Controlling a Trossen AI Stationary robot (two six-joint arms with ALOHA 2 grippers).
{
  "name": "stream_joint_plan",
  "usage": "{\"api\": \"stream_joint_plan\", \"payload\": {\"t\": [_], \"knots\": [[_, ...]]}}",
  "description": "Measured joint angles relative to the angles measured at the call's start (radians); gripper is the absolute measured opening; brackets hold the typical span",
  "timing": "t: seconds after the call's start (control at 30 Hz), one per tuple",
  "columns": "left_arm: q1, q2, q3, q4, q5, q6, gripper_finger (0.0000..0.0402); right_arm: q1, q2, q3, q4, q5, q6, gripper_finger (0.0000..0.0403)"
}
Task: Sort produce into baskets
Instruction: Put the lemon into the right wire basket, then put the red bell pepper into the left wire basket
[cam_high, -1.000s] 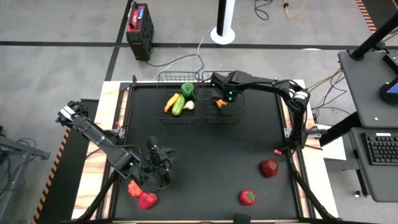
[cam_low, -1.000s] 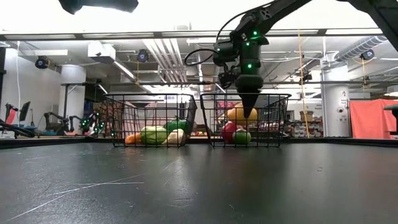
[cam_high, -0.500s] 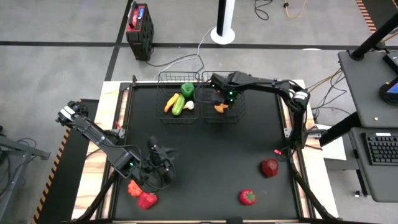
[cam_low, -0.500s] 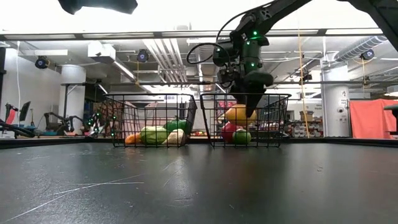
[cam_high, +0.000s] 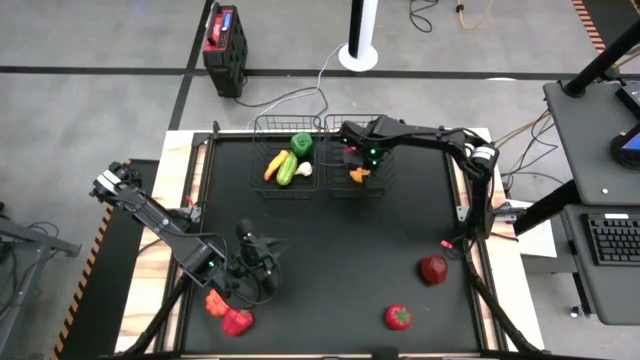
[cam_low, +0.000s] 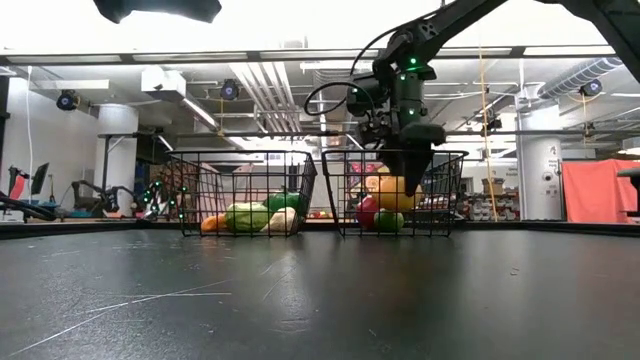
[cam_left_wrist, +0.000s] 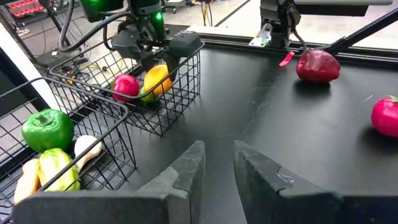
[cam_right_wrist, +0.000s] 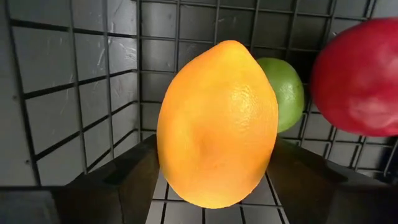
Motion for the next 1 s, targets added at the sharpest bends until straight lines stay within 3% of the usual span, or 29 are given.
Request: {"api": "stream_joint_plan", "payload": {"t": [0.6,1.0], "knots": [[0.0,0.0,0.0,0.003,0.015,-0.024,0.0068,-0.022,-0.013,0.032,-0.008,0.02,0.085,0.0314],[0.0,0.0,0.056,-0.001,0.275,-0.179,0.0068,0.032,-0.273,0.059,-0.017,0.011,0.266,0.0297]]}}
